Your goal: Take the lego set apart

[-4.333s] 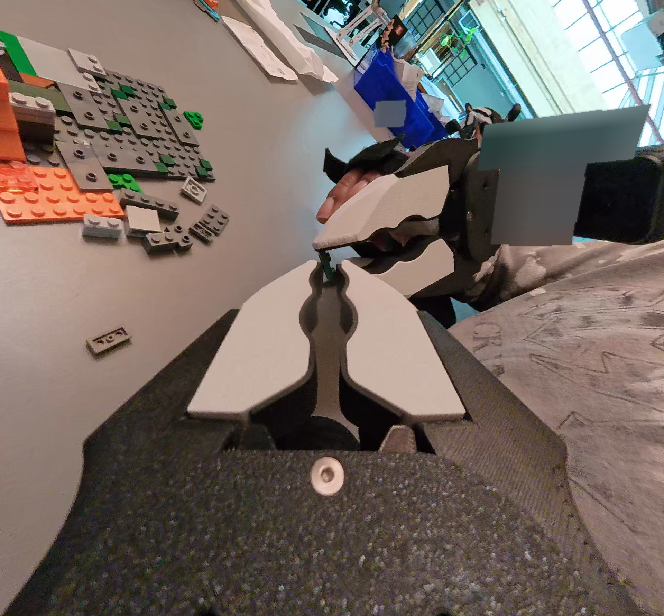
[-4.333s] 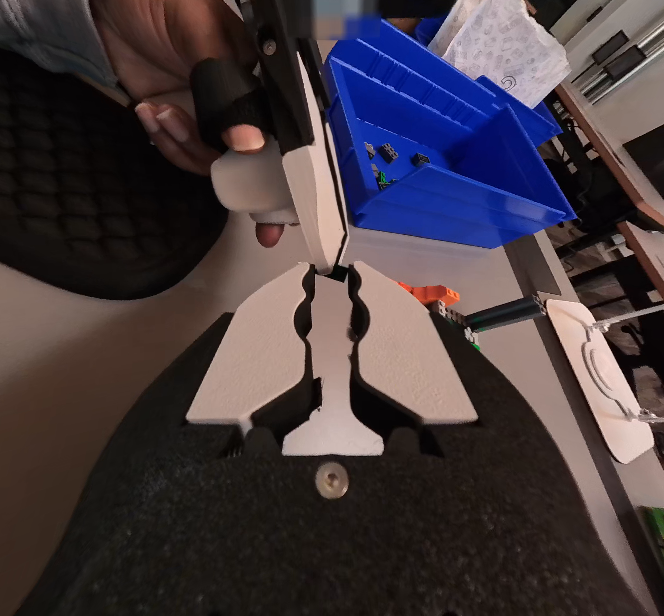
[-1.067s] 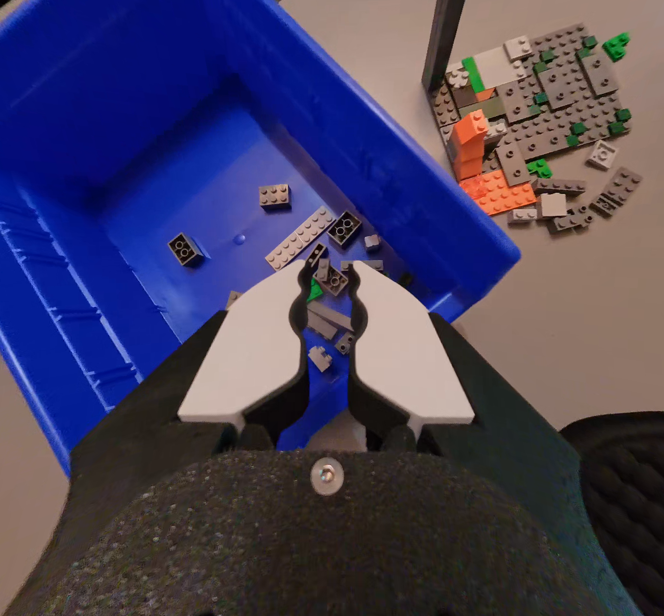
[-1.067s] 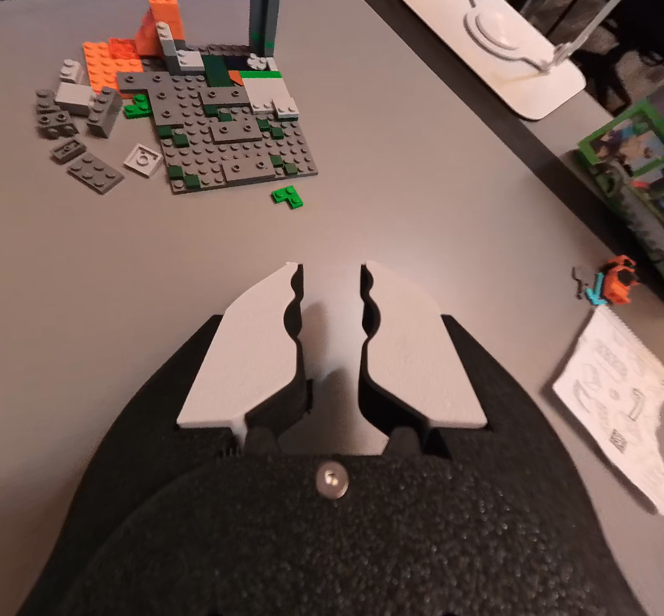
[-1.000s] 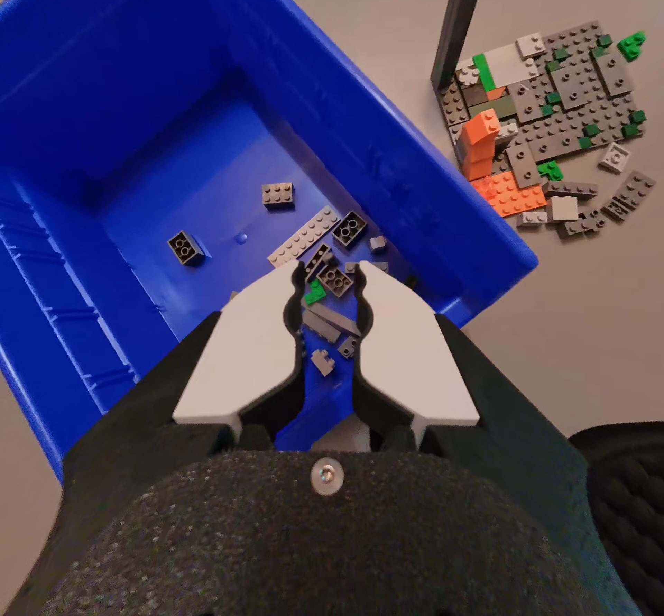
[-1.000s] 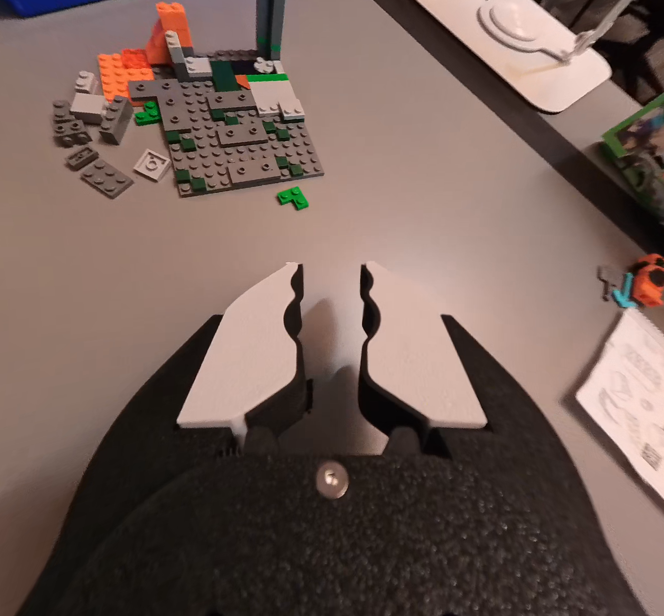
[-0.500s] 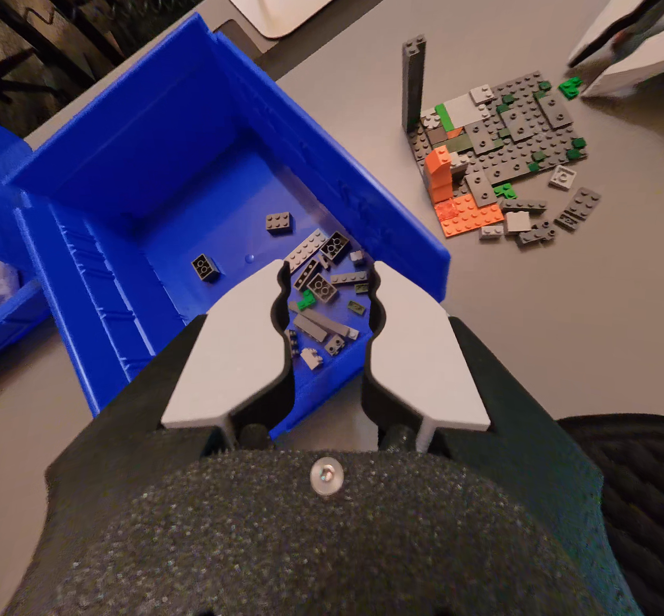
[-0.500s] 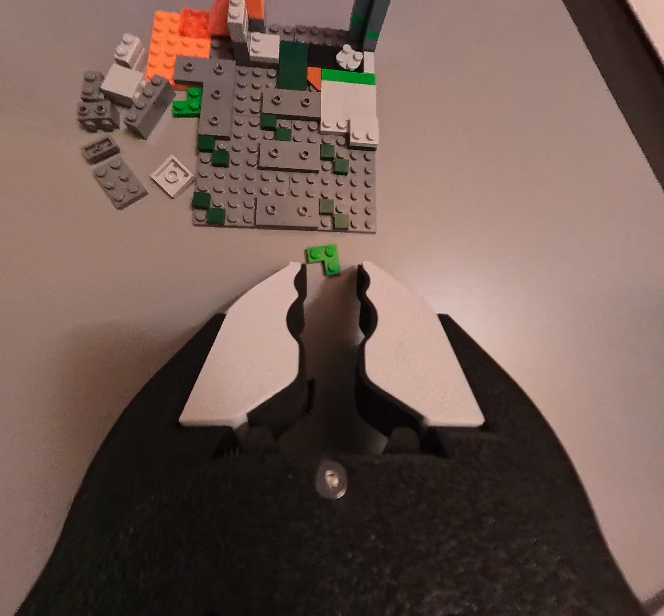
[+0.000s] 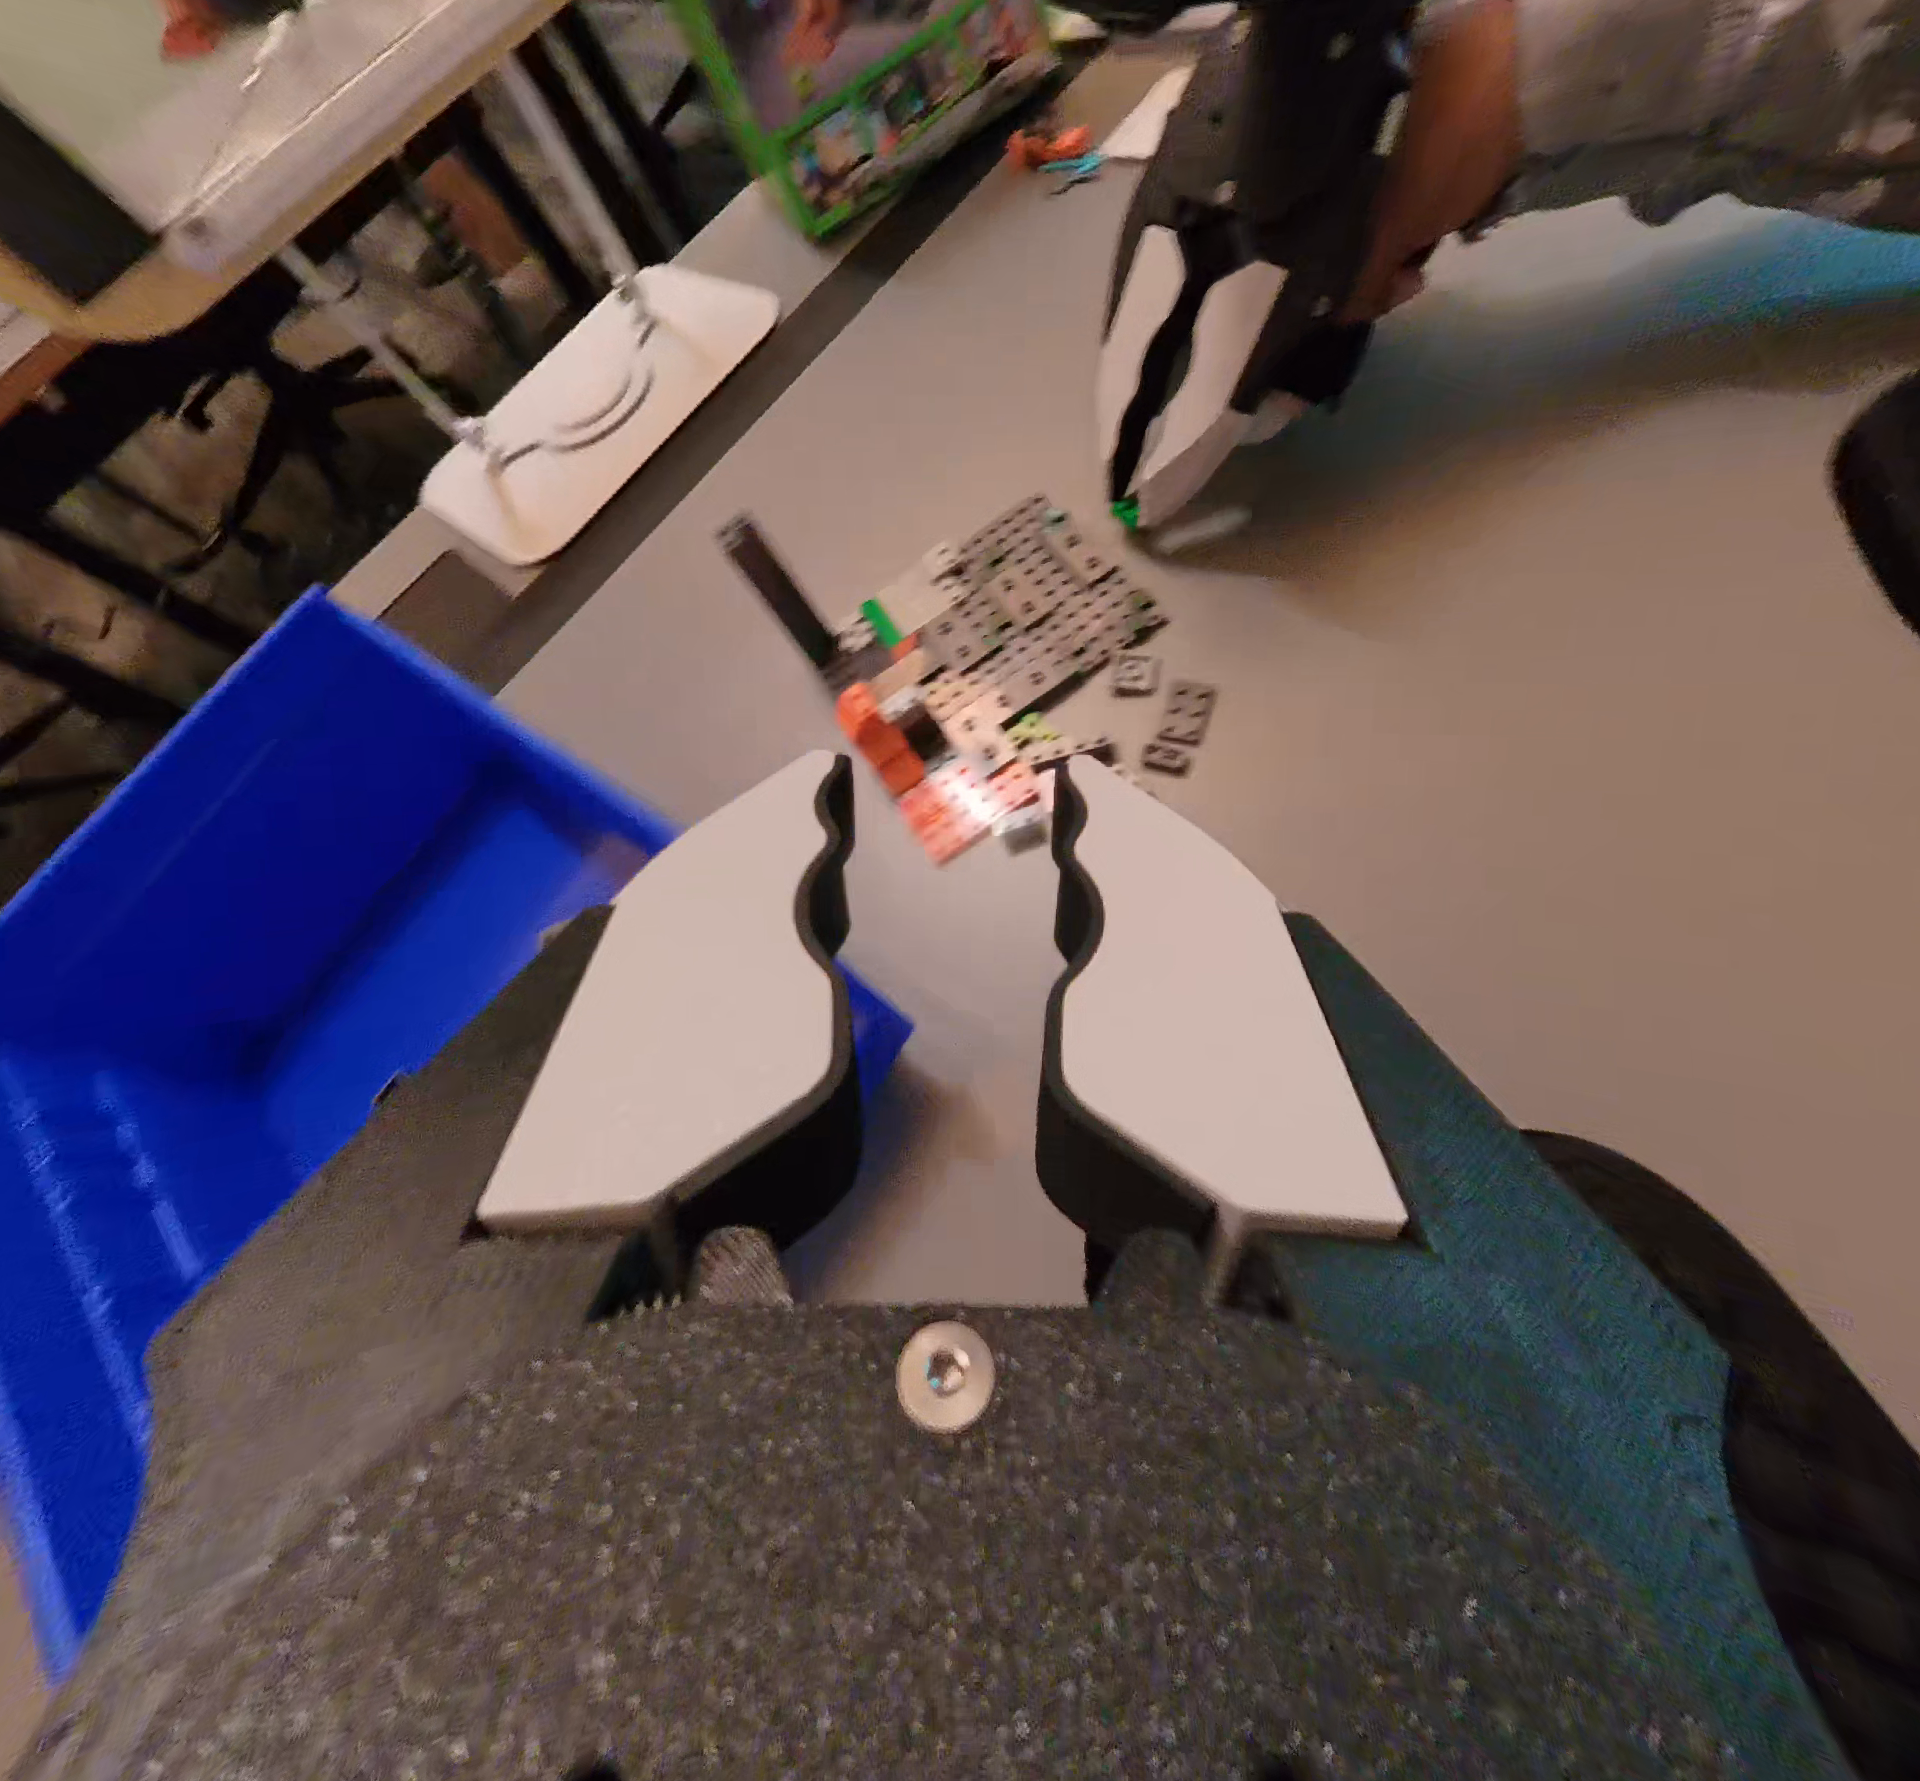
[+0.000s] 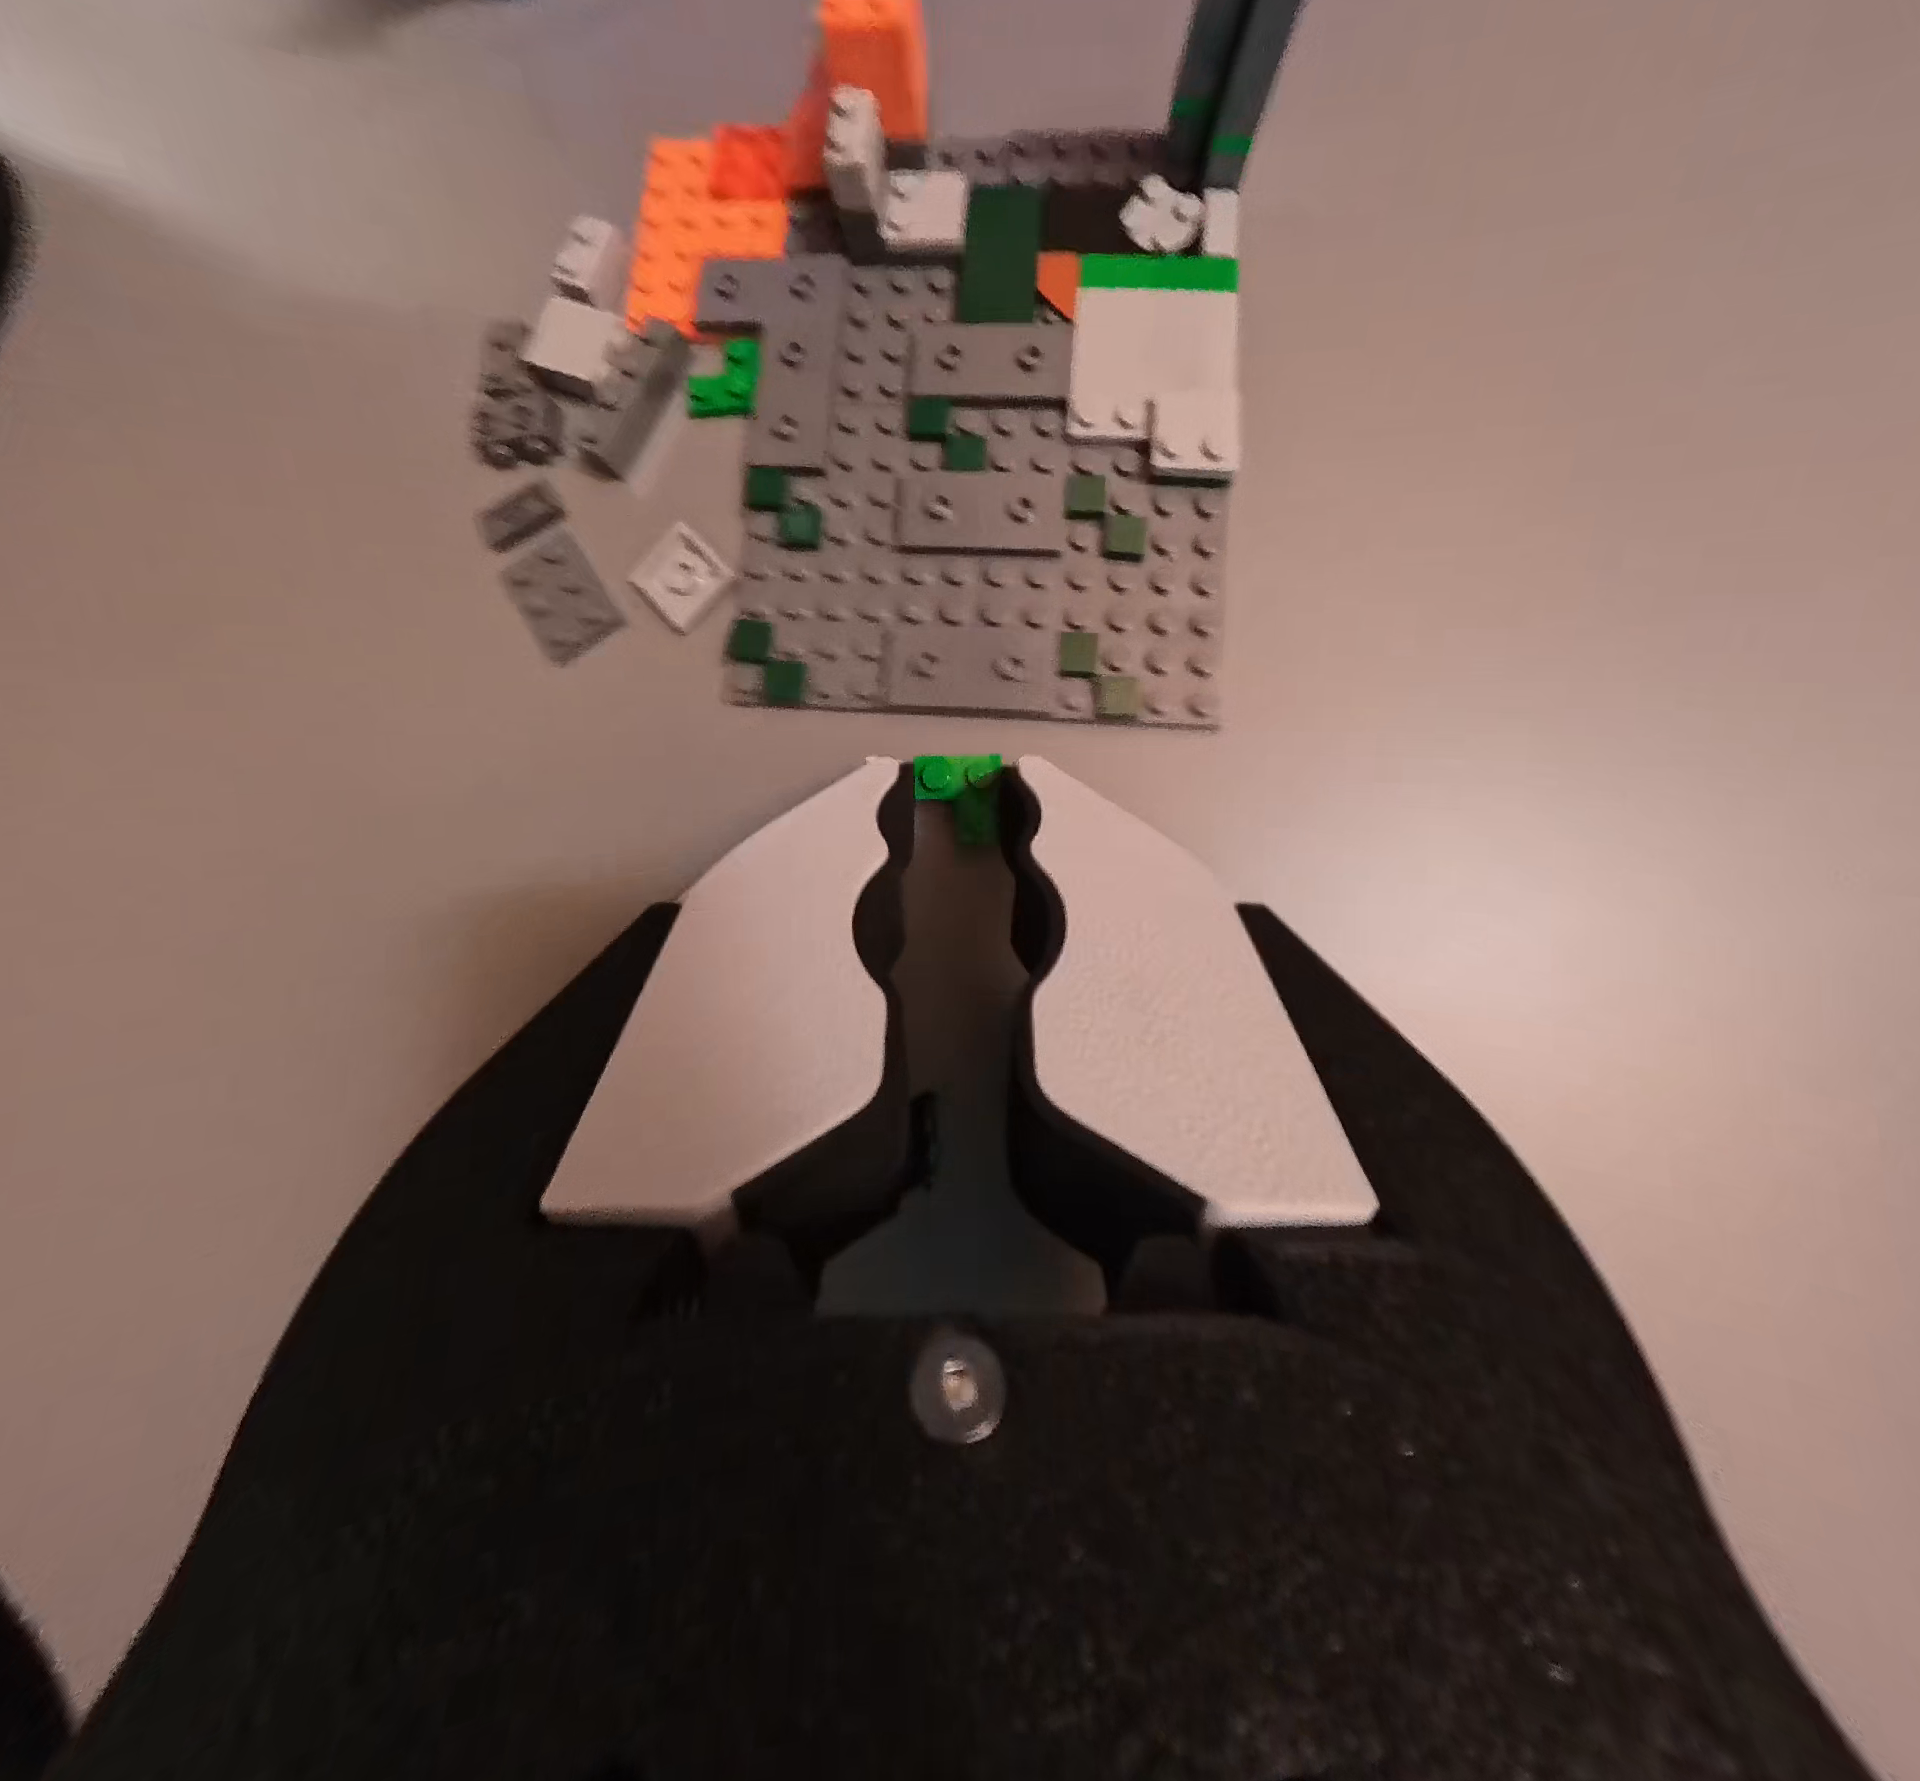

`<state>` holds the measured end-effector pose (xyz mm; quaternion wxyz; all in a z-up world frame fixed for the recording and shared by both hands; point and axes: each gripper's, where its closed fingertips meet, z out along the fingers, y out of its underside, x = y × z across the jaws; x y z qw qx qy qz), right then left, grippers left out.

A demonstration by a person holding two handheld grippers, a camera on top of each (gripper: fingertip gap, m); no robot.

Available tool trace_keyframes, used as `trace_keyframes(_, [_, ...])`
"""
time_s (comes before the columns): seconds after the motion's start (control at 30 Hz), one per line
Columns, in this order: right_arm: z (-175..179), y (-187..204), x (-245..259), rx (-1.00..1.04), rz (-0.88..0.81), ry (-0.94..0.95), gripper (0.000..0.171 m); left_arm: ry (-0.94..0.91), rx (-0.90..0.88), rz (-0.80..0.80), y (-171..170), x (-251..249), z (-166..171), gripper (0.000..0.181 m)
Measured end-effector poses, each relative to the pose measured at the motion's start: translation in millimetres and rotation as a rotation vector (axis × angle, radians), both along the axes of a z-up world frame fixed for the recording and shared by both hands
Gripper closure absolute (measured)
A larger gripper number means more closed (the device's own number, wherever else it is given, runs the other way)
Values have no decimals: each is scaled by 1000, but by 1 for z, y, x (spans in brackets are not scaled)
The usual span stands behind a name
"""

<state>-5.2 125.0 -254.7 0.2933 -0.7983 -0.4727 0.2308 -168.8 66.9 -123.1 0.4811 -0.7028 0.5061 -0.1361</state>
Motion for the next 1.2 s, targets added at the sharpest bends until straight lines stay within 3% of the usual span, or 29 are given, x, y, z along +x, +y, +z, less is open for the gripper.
trace_keyframes(0.2, [54, -62, -44, -111, 98, 379, 156, -16, 31, -232, -37, 52, -25, 147])
trace_keyframes(0.43, [101, -110, -78, -304, 190, 684, 156, -48, 146, -351, -60, 88, -28, 148])
trace_keyframes(0.97, [113, -125, -89, -542, 243, 893, 156, -64, 207, -329, -65, 94, -26, 167])
trace_keyframes(1.1, [113, -119, -83, -539, 226, 897, 144, -51, 217, -311, -61, 86, -23, 176])
trace_keyframes(1.2, [103, -104, -71, -406, 155, 802, 141, -59, 215, -210, -38, 61, -7, 177])
